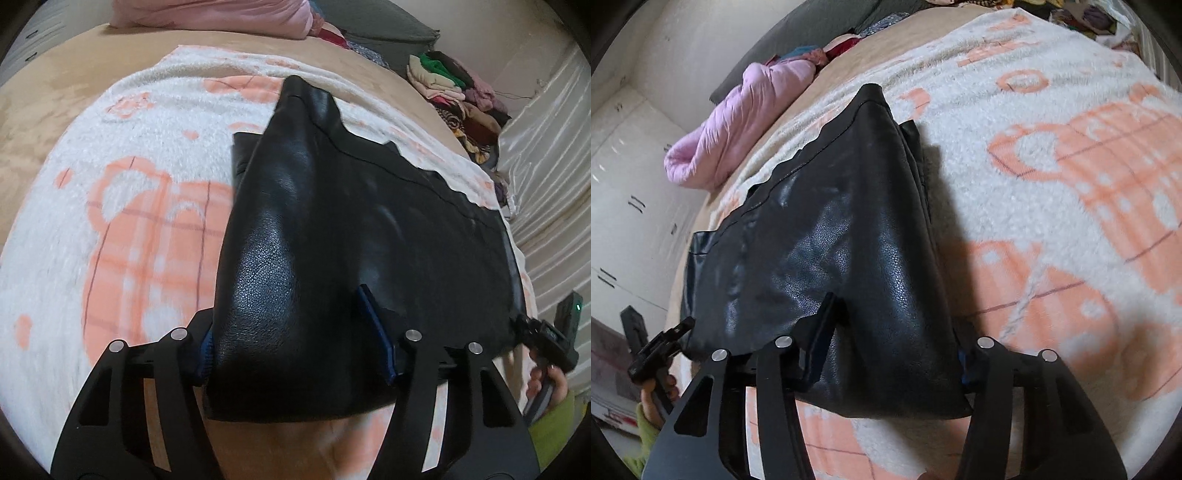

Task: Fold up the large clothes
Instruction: 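Press the folded jacket flat with both tools and withdraw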

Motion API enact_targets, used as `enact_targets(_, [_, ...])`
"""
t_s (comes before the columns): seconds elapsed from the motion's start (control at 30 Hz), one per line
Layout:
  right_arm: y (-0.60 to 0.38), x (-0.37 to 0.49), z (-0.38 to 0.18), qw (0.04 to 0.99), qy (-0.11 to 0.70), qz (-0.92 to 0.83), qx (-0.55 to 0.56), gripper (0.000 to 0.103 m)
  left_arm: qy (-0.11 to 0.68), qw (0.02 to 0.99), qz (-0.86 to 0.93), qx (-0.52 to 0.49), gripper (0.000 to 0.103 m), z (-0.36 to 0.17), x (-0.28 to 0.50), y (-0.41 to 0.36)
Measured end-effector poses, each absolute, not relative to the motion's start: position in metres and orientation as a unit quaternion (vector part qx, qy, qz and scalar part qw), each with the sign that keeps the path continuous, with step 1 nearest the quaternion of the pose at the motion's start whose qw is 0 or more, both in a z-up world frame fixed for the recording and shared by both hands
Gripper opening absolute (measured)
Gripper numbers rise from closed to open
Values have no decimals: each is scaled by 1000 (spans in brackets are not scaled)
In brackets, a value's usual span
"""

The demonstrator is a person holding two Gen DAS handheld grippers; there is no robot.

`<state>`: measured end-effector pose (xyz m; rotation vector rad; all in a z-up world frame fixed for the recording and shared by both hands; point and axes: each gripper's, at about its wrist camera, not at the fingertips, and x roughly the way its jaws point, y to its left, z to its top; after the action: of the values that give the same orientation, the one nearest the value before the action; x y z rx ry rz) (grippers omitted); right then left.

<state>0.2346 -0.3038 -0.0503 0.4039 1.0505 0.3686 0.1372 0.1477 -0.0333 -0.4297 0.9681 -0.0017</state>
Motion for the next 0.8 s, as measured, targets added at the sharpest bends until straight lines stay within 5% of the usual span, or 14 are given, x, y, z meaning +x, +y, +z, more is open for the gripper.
enact_targets(0.2, [-294, 216, -31, 861, 477, 131, 120, 56, 464, 864, -8, -195, 58, -31, 130, 150])
enact_targets(0.33, [-272, 190, 6, 916, 389, 77, 52, 86, 459, 870, -1, -177, 64, -24, 129, 148])
enact_targets(0.43, [-249, 176, 23, 928, 355, 109, 38, 89, 452, 876, 0, -169, 69, -17, 127, 145])
enact_targets(0.53, [-212, 172, 27, 915, 358, 183, 27, 71, 447, 880, 3, -159, 75, -13, 128, 141])
enact_targets(0.6, [-187, 173, 27, 902, 369, 223, 20, 42, 443, 883, 5, -153, 77, -10, 128, 142])
enact_targets(0.8, [-122, 175, 13, 876, 401, 267, -4, 30, 440, 883, 10, -163, 81, -8, 134, 152])
